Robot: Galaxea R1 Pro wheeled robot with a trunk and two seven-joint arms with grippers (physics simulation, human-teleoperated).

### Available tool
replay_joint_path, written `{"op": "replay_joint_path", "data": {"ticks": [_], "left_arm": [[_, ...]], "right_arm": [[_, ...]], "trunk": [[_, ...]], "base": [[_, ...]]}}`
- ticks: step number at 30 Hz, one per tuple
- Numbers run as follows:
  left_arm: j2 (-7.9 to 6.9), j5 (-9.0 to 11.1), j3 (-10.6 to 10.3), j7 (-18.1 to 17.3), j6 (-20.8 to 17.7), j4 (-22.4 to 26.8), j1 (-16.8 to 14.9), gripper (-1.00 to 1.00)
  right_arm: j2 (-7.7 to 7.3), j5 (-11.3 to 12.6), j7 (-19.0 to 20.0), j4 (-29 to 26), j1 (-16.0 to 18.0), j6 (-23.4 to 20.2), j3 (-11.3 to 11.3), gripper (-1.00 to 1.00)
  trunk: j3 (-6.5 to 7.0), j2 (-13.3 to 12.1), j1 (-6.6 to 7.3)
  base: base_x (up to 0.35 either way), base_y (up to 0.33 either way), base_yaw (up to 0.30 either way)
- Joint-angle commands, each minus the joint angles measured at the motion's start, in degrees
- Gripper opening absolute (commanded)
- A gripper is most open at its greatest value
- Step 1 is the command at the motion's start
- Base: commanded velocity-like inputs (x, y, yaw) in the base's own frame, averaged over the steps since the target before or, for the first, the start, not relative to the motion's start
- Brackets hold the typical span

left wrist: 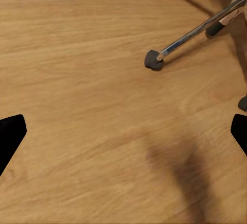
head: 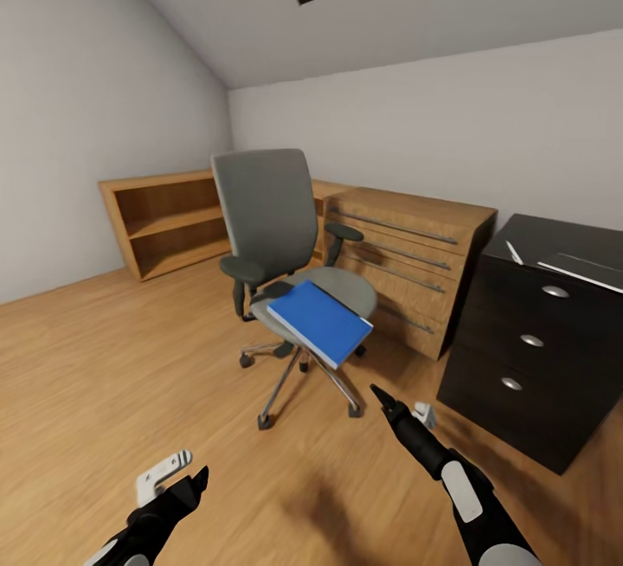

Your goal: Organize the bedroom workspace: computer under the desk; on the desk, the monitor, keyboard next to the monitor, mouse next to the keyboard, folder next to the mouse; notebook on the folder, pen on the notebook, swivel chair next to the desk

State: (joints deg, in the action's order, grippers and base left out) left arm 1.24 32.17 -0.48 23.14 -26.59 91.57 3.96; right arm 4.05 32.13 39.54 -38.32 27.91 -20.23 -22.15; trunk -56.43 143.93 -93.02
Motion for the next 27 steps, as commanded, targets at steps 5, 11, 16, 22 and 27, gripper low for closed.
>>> {"op": "replay_joint_path", "data": {"ticks": [5,11,16,22,27], "left_arm": [[-0.01,0.6,0.0,0.5,0.0,0.1,0.0,1.0],[-0.01,0.6,0.0,0.5,0.0,0.1,0.0,1.0],[-0.01,0.5,0.0,0.5,0.0,-0.2,0.0,1.0],[-0.01,0.6,0.0,0.5,0.0,-0.2,0.0,1.0],[-0.01,0.6,0.0,0.5,0.0,-0.3,0.0,1.0]], "right_arm": [[0.19,0.4,0.0,0.0,0.0,-0.5,-0.3,1.0],[0.24,0.4,0.0,0.0,0.0,-0.5,-0.3,1.0],[0.29,0.4,-0.1,0.0,0.0,-0.5,-0.3,1.0],[0.41,0.4,-0.1,0.0,0.0,-0.5,-0.3,1.0],[0.45,0.4,-0.1,0.1,0.0,-0.5,-0.2,1.0]], "trunk": [[-0.05,0.0,-0.02],[-0.05,0.0,-0.02],[-0.05,0.0,-0.02],[-0.05,0.0,-0.02],[-0.05,0.0,-0.02]], "base": [[0.197,0.0,0.0],[0.103,0.0,0.0],[0.155,0.0,0.0],[0.036,0.0,0.0],[0.007,0.0,0.0]]}}
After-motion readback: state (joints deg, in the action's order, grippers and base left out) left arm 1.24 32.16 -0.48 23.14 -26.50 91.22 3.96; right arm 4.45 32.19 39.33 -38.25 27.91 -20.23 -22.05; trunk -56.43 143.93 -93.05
